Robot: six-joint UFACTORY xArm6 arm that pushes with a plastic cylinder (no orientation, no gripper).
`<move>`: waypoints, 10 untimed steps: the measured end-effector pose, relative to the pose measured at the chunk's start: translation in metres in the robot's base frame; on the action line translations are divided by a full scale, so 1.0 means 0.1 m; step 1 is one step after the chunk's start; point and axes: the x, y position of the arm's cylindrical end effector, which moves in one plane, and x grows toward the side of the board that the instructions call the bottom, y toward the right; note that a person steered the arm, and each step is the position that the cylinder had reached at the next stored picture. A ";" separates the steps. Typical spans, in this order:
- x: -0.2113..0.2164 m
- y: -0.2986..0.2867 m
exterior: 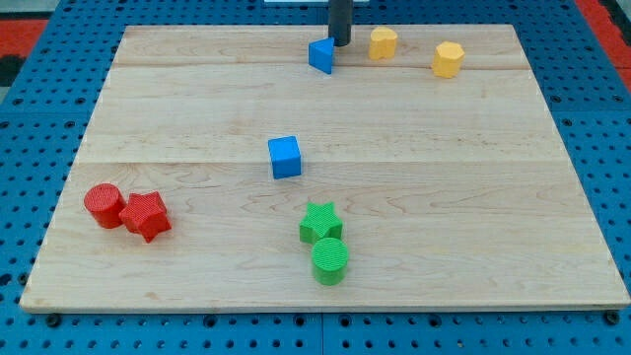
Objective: Push the blue cube into the blue triangle
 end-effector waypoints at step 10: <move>1.39 -0.19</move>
